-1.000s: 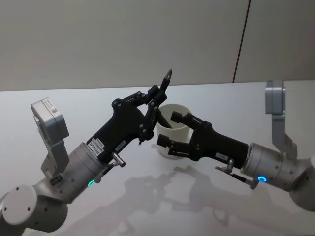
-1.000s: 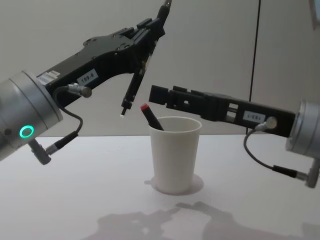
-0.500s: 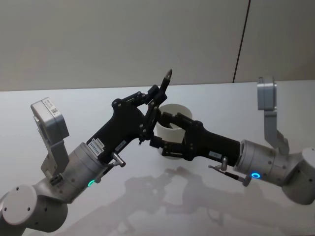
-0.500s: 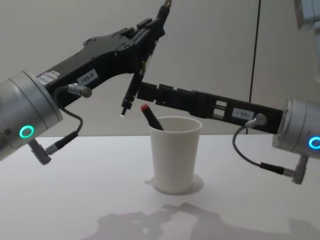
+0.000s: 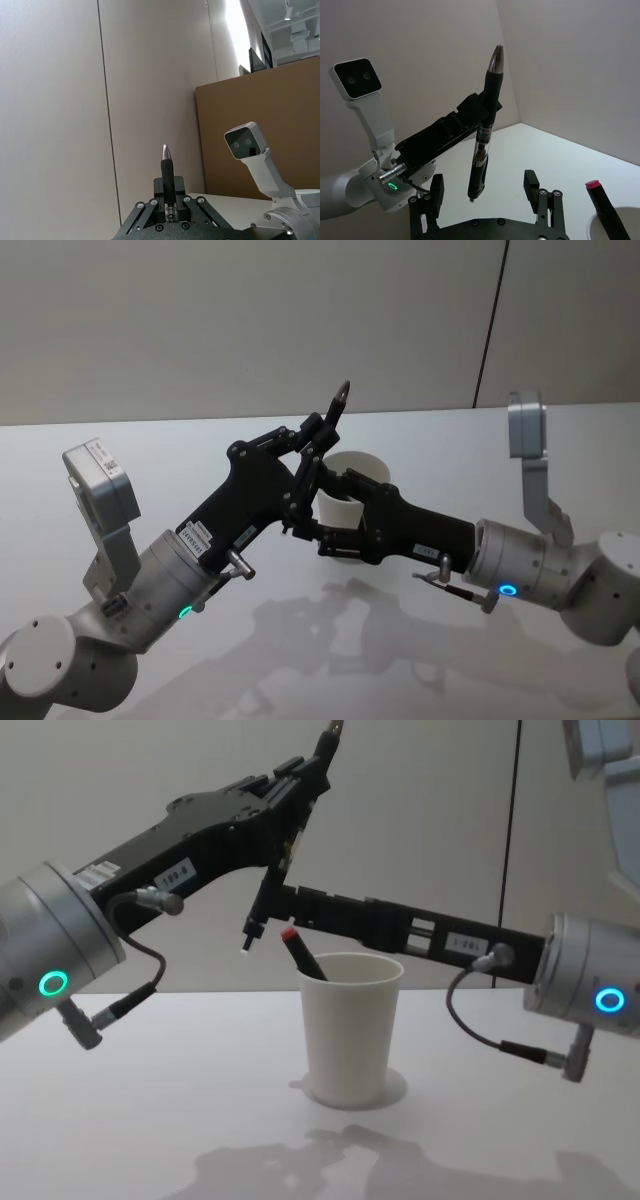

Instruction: Place the pen into the pen holder.

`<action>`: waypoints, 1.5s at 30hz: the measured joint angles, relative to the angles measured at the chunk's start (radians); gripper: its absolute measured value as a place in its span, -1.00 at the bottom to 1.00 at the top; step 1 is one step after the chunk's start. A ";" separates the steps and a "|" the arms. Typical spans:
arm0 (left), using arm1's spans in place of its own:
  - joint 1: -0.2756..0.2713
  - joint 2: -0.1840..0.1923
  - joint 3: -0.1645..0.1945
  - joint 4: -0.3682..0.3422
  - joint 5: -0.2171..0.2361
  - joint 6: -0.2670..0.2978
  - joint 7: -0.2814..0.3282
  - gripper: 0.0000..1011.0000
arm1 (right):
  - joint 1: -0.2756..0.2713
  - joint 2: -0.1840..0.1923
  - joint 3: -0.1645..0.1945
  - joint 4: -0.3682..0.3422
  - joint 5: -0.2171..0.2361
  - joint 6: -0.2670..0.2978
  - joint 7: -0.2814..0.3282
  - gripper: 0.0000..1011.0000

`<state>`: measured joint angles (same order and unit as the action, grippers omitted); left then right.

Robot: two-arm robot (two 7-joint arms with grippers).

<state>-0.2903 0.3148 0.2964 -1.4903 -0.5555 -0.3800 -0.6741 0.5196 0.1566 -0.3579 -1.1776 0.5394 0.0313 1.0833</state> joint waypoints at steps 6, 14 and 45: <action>0.000 0.000 0.000 0.000 0.000 0.000 0.000 -0.76 | 0.009 -0.004 -0.003 0.012 0.001 -0.002 0.006 0.98; 0.000 0.000 0.000 0.000 0.000 0.000 0.000 -0.76 | 0.015 -0.007 -0.006 0.021 0.001 -0.003 0.011 0.98; 0.000 0.000 0.000 0.000 0.000 0.000 0.000 -0.76 | 0.022 -0.007 -0.013 0.027 0.002 -0.003 0.007 0.98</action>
<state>-0.2902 0.3148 0.2964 -1.4903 -0.5556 -0.3800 -0.6741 0.5411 0.1492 -0.3705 -1.1506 0.5412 0.0281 1.0902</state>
